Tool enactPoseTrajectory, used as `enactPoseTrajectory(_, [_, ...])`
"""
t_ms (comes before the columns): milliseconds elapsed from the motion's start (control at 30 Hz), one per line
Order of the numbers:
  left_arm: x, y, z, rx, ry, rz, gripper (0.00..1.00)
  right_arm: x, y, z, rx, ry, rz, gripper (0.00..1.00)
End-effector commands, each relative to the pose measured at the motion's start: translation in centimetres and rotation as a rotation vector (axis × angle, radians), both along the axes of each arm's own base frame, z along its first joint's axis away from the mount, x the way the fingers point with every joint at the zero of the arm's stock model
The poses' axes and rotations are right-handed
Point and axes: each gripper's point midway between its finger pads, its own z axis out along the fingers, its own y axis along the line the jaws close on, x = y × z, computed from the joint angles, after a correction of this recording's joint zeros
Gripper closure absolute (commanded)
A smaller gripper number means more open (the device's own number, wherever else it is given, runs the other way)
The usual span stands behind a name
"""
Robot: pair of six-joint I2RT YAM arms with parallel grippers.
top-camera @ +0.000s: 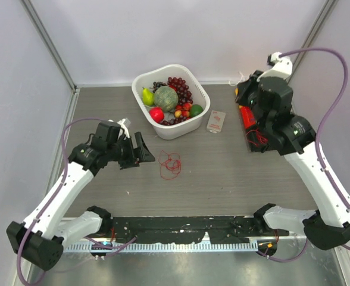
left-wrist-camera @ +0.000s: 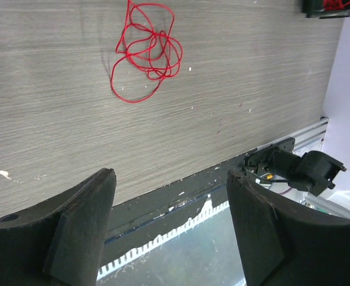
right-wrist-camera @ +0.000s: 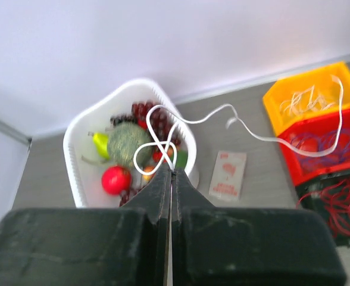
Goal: Untangle the cables
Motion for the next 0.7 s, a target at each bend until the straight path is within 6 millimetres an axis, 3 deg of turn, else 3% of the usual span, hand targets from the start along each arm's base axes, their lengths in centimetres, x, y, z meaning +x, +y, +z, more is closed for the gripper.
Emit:
enactPoseTrajectory(0, [-0.7, 1.5, 3.2, 0.018, -0.141, 0.003, 0.2, 1.9, -3.1, 4.0, -0.05, -0.052, -0.129, 0.99])
enactPoseTrajectory(33, [-1.0, 1.8, 3.5, 0.024, -0.153, 0.005, 0.18, 2.2, -4.3, 5.8, -0.033, -0.084, -0.164, 0.99])
enactPoseTrajectory(67, [-1.2, 2.1, 3.6, 0.031, -0.161, 0.011, 0.17, 3.3, -5.2, 5.5, -0.053, -0.067, -0.196, 0.99])
enactPoseTrajectory(200, [-2.1, 3.0, 4.9, 0.033, -0.212, 0.029, 0.12, 5.9, -7.8, 8.4, -0.01, -0.116, -0.263, 0.99])
enactPoseTrajectory(367, [-2.8, 3.9, 5.7, 0.051, -0.245, 0.042, 0.11, 9.0, -10.3, 9.7, 0.011, -0.142, -0.311, 0.99])
enactPoseTrajectory(667, [-2.8, 4.2, 5.7, 0.062, -0.267, 0.041, 0.1, 14.4, -17.9, 10.1, 0.054, -0.167, -0.425, 0.99])
